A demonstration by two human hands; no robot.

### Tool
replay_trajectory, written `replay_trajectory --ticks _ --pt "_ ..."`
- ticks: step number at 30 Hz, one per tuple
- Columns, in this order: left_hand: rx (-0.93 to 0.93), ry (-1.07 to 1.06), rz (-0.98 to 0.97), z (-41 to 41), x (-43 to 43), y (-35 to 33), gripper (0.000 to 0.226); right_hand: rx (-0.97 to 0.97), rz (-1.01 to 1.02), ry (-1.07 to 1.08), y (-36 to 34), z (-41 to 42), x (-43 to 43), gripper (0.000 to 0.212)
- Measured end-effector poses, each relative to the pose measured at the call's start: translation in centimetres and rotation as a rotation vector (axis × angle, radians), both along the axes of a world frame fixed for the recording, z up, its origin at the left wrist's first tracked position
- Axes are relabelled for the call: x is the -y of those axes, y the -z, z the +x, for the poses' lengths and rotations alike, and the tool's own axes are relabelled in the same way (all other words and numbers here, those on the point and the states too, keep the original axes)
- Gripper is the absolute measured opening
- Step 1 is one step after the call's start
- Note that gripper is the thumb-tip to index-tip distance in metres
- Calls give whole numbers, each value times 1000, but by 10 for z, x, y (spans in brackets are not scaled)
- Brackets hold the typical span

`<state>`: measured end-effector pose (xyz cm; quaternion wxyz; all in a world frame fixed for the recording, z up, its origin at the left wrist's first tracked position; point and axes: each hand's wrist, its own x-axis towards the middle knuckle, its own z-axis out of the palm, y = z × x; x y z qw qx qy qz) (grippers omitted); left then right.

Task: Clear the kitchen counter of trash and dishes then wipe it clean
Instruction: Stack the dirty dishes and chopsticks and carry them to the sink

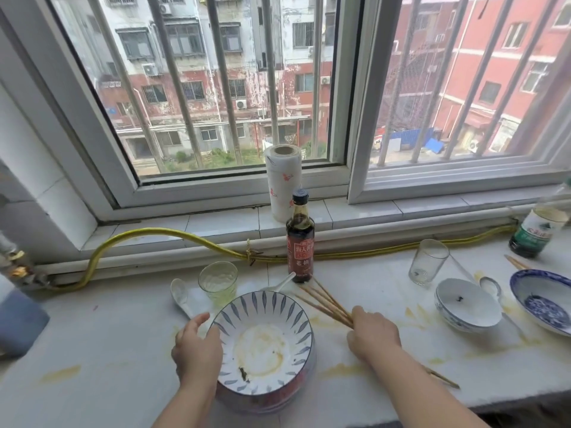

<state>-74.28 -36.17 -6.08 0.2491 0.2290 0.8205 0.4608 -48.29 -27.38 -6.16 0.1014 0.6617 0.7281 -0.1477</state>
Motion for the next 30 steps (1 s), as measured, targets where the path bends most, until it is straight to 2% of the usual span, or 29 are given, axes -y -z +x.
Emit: replay_trajectory --ticks 3,6,9,11,13,16,19,21,25,27,30 --pt "57 -1 44 3 -1 -4 25 -204 102 -47 -8 7 9 11" --pt "78 10 69 6 -1 -6 19 -508 354 -24 -19 12 17 21" --pt "95 7 81 10 0 -9 18 -915 621 221 -36 2 17 34" --pt "101 0 91 11 2 -10 17 -1193 704 441 -42 -9 15 38" --pt "97 -9 94 10 5 -9 18 -1336 711 603 -38 -16 13 31" --pt "83 -30 80 2 7 -6 25 -1396 577 724 -9 -21 22 30" --pt "73 -55 72 -7 8 -2 31 -1395 566 745 6 -22 29 24" --pt "69 -66 59 -12 7 1 33 -1395 621 695 -6 -28 20 25" --pt "108 -84 39 -14 6 7 33 -1370 782 452 -43 -40 4 41" --pt "124 -78 39 -13 5 10 34 -1364 760 408 -41 -45 2 39" --pt "127 -65 37 -12 3 12 34 -1301 581 488 -12 -45 7 42"
